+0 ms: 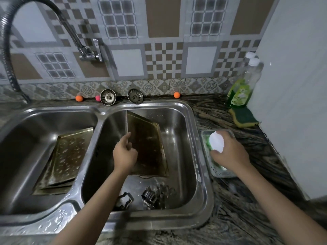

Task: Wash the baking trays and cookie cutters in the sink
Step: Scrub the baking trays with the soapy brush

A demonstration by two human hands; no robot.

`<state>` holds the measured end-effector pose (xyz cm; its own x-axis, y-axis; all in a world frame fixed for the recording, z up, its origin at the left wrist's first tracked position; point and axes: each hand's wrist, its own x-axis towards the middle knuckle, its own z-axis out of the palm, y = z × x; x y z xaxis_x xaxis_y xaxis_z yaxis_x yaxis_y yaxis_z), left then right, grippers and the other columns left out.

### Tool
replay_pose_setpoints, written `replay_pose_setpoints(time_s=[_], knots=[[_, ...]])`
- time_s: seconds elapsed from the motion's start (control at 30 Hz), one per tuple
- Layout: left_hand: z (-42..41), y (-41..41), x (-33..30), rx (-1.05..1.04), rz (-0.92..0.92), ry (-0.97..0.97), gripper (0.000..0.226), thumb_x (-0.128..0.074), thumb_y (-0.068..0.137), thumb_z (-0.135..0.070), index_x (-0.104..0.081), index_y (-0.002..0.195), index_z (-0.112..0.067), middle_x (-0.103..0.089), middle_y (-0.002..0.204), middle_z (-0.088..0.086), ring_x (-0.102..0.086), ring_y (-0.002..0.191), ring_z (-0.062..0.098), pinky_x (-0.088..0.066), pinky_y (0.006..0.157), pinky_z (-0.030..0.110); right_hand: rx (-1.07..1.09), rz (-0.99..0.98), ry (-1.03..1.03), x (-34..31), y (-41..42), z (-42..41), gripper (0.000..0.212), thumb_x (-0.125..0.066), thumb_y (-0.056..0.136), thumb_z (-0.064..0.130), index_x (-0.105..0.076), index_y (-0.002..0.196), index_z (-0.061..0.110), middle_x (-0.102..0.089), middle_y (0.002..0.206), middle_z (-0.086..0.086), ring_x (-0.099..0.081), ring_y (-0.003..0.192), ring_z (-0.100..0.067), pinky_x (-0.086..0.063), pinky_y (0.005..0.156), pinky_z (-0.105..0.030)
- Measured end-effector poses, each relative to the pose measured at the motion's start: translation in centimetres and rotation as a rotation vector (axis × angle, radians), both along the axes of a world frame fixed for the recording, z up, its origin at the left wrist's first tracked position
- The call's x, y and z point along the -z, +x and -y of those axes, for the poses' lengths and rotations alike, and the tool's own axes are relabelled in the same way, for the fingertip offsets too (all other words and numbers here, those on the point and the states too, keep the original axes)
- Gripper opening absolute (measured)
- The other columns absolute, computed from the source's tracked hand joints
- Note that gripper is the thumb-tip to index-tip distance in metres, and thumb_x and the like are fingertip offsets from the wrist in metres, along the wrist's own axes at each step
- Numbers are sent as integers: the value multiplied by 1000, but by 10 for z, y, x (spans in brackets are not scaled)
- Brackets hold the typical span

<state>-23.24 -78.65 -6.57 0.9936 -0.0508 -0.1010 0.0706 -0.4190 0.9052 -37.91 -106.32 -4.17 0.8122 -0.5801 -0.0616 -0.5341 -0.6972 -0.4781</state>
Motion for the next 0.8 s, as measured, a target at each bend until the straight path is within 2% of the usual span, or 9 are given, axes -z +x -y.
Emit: replay_pose_setpoints(time_s=[0.07,0.13,0.23,0.37,0.47,0.53,0.6,0.67,0.8], knots=[[-6,-4,-3,-9,30,-50,62,-47,84,11,-47,138,-20,-57,102,1,-55,89,7,-53,74,25,20,48,13,-8,-1,-2,68,-67,78,25,-40,141,28,-53,131,-10,-53,112,-34,-48,74,-36],[-13,-6,-4,-19,58,-80,58,-46,87,8,-49,136,-21,-59,109,9,-56,84,14,-48,62,19,28,116,21,-22,-1,-6,69,-68,78,24,-42,142,27,-54,131,-10,-53,114,-32,-51,81,-39],[-21,-12,-7,-29,101,-126,51,-44,90,5,-52,133,-22,-62,101,8,-54,74,13,-42,52,13,-17,295,70,-46,4,-21,67,-70,78,20,-46,140,25,-56,134,-6,-55,117,-28,-51,88,-41],[-26,-22,-11,-22,111,-225,45,-42,95,1,-54,126,-29,-59,86,2,-46,56,9,-38,45,15,-165,487,273,-68,25,-80,67,-76,77,18,-49,138,28,-56,125,7,-53,112,-14,-46,84,-28],[-26,-27,-13,9,164,-260,42,-42,97,-2,-55,121,-33,-64,105,1,-54,64,12,-45,57,22,-344,498,309,-60,47,-128,71,-78,76,26,-47,139,34,-54,116,17,-53,108,-7,-46,84,-22],[-29,-29,-16,18,189,-297,39,-44,97,-5,-57,120,-34,-63,116,-1,-63,85,10,-52,75,28,-434,422,182,-52,64,-144,75,-76,75,34,-42,142,38,-57,118,13,-54,112,-12,-47,90,-29],[-33,-29,-19,-7,195,-318,39,-44,97,-6,-58,117,-37,-62,121,-3,-60,107,10,-50,93,32,-489,325,9,-45,78,-151,80,-74,75,40,-35,145,41,-55,106,11,-49,109,-21,-43,91,-38],[-39,-26,-19,-37,183,-339,39,-44,97,-8,-58,118,-37,-62,121,-3,-58,113,16,-49,97,41,-494,293,25,-39,86,-153,86,-76,74,40,-30,146,43,-43,92,12,-41,103,-20,-41,90,-38],[-46,-22,-17,-46,182,-377,38,-44,96,-6,-58,122,-31,-61,123,-3,-57,116,14,-47,101,44,-437,325,81,-25,91,-162,86,-72,78,33,-24,149,39,-40,95,6,-37,105,-17,-41,93,-34]])
